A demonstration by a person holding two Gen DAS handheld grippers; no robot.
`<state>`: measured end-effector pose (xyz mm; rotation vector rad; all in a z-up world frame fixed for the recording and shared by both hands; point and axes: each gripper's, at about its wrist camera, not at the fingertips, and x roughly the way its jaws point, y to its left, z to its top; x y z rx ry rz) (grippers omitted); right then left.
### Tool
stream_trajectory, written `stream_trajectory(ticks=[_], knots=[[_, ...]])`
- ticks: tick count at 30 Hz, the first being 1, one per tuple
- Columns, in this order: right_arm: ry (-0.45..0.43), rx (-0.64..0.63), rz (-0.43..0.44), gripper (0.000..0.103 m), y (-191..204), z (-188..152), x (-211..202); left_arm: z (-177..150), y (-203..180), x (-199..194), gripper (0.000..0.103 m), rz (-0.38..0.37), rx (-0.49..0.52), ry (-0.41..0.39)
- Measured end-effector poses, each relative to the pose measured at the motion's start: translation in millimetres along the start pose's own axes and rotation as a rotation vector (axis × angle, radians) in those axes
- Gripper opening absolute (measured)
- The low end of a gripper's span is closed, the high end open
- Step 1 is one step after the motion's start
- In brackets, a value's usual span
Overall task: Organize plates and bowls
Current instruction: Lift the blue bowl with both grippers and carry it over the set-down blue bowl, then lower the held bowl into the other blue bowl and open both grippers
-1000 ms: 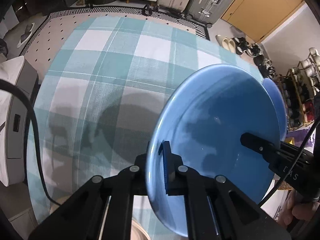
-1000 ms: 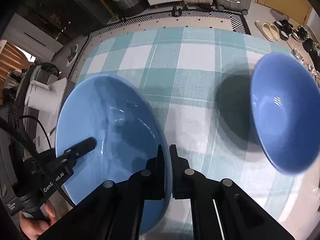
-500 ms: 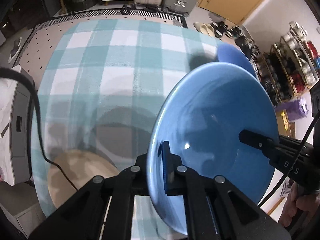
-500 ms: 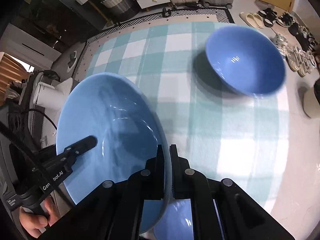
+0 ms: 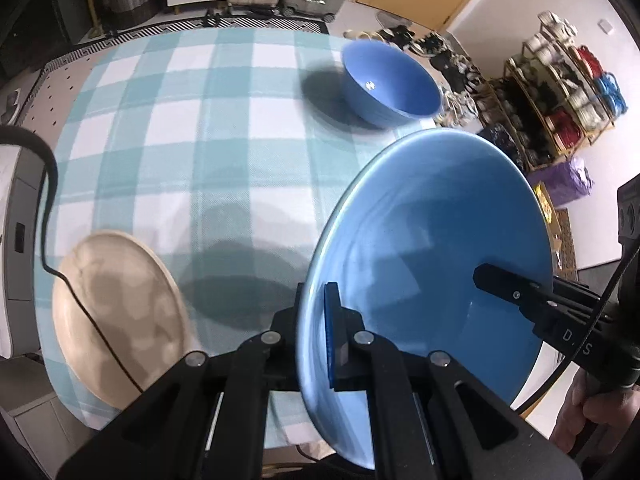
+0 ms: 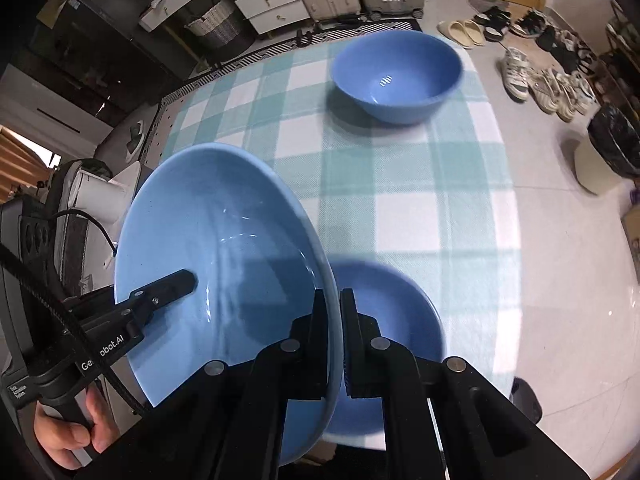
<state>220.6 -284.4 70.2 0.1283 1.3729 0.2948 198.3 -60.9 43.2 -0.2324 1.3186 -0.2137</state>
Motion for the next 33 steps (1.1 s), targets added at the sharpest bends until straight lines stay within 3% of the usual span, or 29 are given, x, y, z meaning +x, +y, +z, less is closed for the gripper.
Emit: stream_trajectory(ticks=[14,33], knots=[[-0.025,0.061,-0.043,0.005,-43,-51,11,-36,-35,37,0.004,0.024,0.046,0.042],[-0.026,0.050,-0.073,0.006,-56,-58,54,-44,-32,73,0.004,0.071,0.026,0.049]])
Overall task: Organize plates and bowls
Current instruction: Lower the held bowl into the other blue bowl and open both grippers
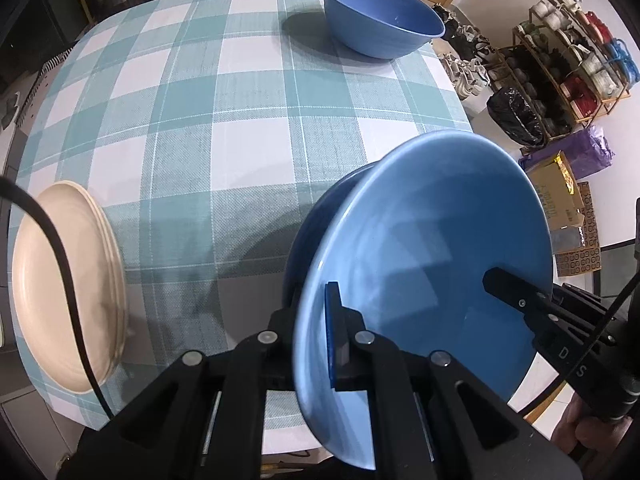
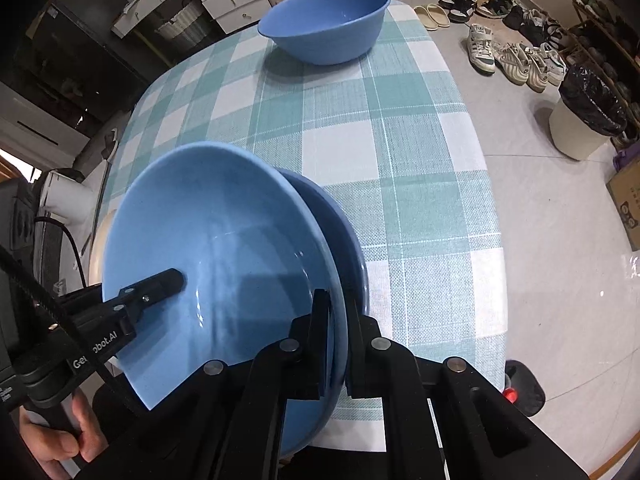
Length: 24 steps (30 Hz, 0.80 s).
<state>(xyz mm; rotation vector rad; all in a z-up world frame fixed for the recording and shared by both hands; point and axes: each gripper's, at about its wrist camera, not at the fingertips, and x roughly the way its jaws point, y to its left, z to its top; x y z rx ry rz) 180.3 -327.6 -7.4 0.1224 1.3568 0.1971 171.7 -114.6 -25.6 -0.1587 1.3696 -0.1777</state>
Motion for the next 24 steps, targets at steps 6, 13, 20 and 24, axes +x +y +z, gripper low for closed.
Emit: stream_trajectory(ticks=[6,13,20,24], knots=[[-0.040,-0.012,-0.028,0.008,1,-2,0,2,-5,2,0.008,0.010,0.007,0.003],[-0.092,-0.067,-0.030,0.011,6,-7,-5,5,-1,2,0.012,-0.020,-0.003,0.053],[-0.126,-0.077,-0.028,0.011,9,-11,-5,-2,1,-1,0.016,-0.020,-0.020,0.054],[-0.129,-0.064,-0.010,0.011,6,-10,-4,-3,3,-3,0.016,-0.029,-0.025,0.056]])
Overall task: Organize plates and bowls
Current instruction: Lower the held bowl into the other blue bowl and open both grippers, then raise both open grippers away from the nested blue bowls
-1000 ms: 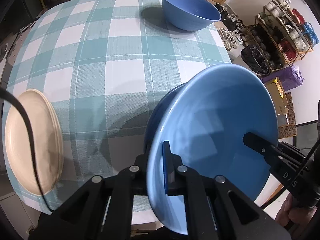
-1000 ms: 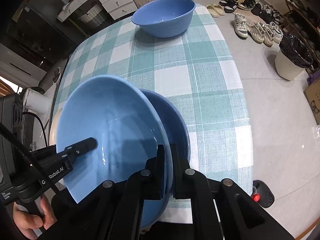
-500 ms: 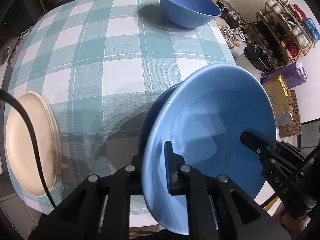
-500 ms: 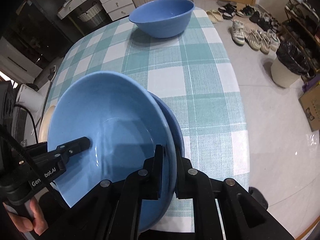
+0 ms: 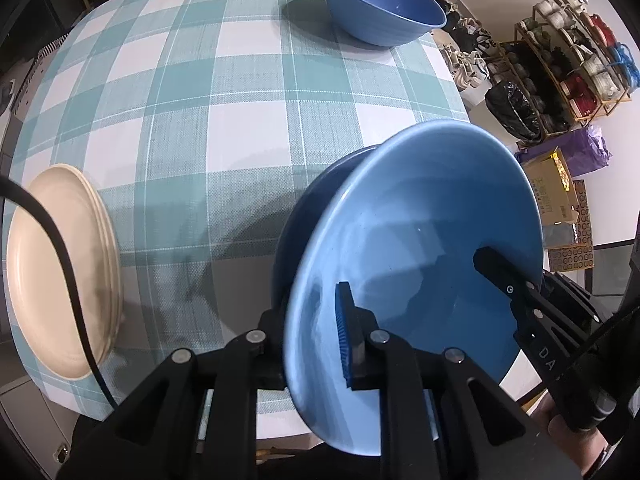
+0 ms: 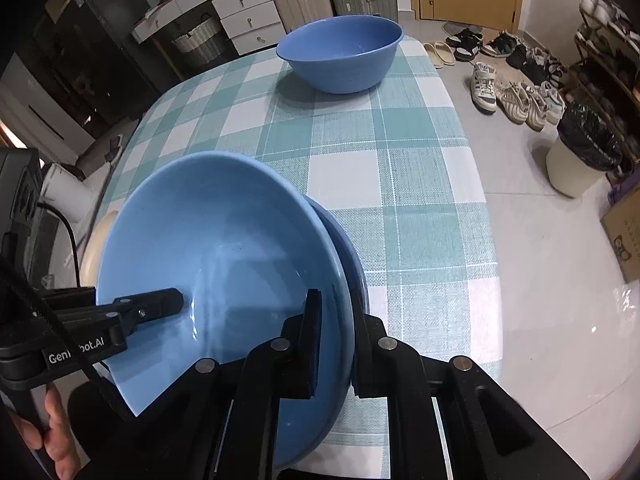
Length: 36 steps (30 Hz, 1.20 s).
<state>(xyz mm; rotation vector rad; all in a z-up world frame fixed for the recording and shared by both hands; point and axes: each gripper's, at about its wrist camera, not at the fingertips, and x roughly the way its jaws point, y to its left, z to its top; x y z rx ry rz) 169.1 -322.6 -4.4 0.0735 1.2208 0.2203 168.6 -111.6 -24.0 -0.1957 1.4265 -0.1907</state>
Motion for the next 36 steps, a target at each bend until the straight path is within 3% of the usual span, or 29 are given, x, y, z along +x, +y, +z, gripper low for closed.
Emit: stream_trajectory(ticks=[14,17,24,30,36], knots=[[-0.063,0.033,0.045,0.012,-7,-1,1,6,-8,-3,0.016,0.063,-0.001,-0.021],[-0.092,0.037,0.051,0.012,-9,-1,-2,6,-13,-2,0.026,0.066,0.013,-0.022],[-0.112,0.026,0.025,0.012,-7,1,-5,11,-8,-7,0.028,0.033,-0.012,-0.027],[-0.138,0.013,-0.009,0.012,-5,2,-10,13,-14,-15,0.028,0.088,0.025,-0.059],[-0.183,-0.010,-0.006,0.012,-5,2,-20,14,-8,-17,0.029,0.075,0.018,-0.065]])
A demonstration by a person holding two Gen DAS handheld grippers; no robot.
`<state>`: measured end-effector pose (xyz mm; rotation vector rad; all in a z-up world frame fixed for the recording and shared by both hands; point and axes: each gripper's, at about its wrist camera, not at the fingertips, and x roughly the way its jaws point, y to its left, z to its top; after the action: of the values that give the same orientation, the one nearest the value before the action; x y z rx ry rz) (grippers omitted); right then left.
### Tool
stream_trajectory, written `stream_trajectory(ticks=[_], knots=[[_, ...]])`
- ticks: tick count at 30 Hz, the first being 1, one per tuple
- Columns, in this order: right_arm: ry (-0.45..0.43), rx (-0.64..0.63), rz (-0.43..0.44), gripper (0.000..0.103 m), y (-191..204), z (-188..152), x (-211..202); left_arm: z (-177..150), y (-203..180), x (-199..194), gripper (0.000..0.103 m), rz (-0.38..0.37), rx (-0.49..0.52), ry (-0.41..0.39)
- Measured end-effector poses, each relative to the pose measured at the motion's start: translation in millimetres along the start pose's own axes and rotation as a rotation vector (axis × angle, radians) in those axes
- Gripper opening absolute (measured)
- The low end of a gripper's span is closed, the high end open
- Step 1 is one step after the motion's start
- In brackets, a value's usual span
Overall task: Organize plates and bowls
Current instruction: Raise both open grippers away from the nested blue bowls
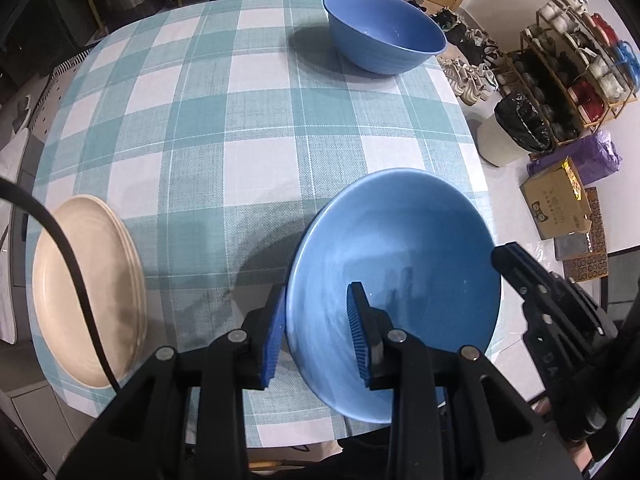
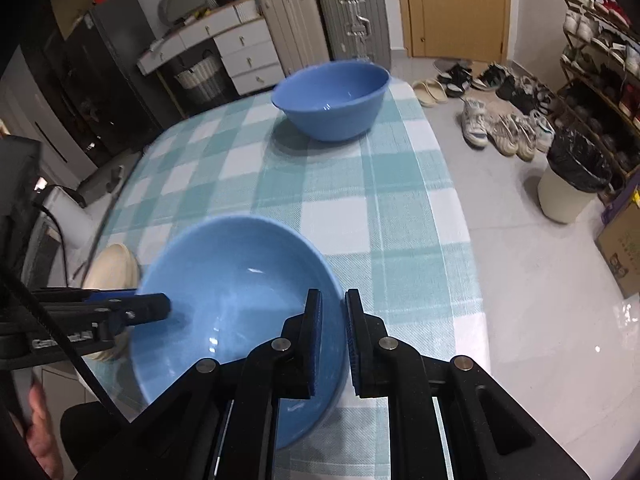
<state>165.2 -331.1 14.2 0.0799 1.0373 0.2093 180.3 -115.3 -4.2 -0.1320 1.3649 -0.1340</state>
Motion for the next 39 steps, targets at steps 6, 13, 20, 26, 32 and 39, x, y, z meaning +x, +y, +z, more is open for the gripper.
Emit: stream_trajectory(ticks=[6,13,20,26,32,39], knots=[[-0.026,-0.012,0.011,0.012,3,0,-5,0,0,-10,0.028,0.027,0.000,-0.027],[-0.037,0.036,0.043,0.018,-4,-5,-2,0,-27,-62,0.046,0.027,0.128,-0.194],[-0.034,0.022,0.072,0.019,-1,-12,-1,-9,-7,-13,0.045,-0.040,0.071,-0.060],[-0.028,-0.041,0.049,0.021,12,-13,5,-21,-4,-10,0.045,-0.071,0.067,-0.108],[-0.027,-0.037,0.057,0.022,13,-13,8,-19,-3,-9,0.045,-0.067,0.079,-0.113],[-0.074,-0.025,0.096,0.022,11,-12,-7,-17,8,-18,0.045,-0.116,0.032,-0.103]])
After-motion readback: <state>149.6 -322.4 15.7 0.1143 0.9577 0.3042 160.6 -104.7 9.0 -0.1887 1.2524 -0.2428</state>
